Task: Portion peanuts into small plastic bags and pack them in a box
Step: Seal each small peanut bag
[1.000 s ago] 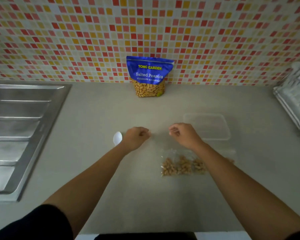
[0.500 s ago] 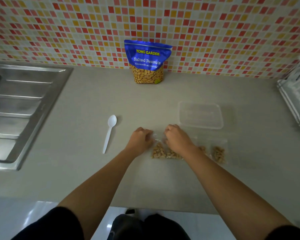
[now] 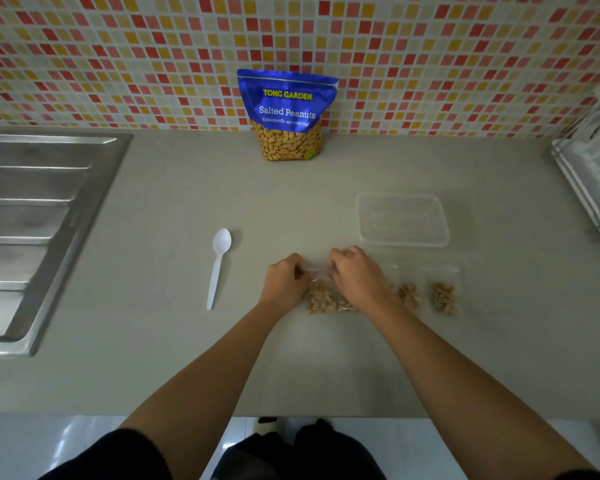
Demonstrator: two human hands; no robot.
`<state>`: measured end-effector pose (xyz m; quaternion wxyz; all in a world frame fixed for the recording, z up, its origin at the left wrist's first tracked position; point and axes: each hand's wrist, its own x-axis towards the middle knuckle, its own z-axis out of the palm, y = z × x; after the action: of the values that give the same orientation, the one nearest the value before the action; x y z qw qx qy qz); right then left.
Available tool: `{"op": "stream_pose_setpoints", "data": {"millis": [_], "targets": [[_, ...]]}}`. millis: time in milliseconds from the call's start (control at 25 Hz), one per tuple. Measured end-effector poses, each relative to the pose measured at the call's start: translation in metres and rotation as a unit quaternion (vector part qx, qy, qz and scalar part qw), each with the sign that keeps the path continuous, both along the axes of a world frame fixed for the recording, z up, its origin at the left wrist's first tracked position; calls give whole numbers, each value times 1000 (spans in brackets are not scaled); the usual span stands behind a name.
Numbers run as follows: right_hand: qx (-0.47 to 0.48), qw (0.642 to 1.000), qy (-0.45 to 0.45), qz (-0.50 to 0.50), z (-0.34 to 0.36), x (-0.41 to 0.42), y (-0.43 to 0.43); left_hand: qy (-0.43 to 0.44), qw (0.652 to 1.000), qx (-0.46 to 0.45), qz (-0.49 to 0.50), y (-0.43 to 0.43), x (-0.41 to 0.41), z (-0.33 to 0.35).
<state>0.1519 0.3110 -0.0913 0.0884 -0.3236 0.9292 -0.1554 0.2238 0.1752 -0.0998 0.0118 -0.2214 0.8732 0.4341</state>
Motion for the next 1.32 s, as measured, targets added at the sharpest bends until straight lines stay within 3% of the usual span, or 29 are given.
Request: {"op": "stream_pose_setpoints", "data": {"millis": [120,280,360,520,640,760,880,1000,1200,1320], "targets": [[-138,983,-73,-98,9,10,1,33,992,114,46,-2,13,5],[-362,855,-269,-256,11,28,-8,86,935,328,106,-3,26,13],[-432,801,-305,-280,7,36,-15,95,914,377,117,-5,29,19],[-532,729,-306,-303,5,50,-33,82,909,393,109,-13,34,29],[-564,706,-278,-326,5,57,-47,93,942,312,89,-24,36,36],[-573,709,-264,-316,9,61,-55,122,989,88,0,-44,27,50],[-566,724,-246,-308,12,65,-60,113,983,-91,-117,-59,13,66],[-579,711,-243,-316,15,66,-62,87,967,-141,-195,-64,2,85],[-623,700,-212,-278,43,55,-68,117,929,-200,-288,-68,-18,126],[-612,720,-173,-279,55,50,-71,120,926,-210,-291,-68,-27,137]]}}
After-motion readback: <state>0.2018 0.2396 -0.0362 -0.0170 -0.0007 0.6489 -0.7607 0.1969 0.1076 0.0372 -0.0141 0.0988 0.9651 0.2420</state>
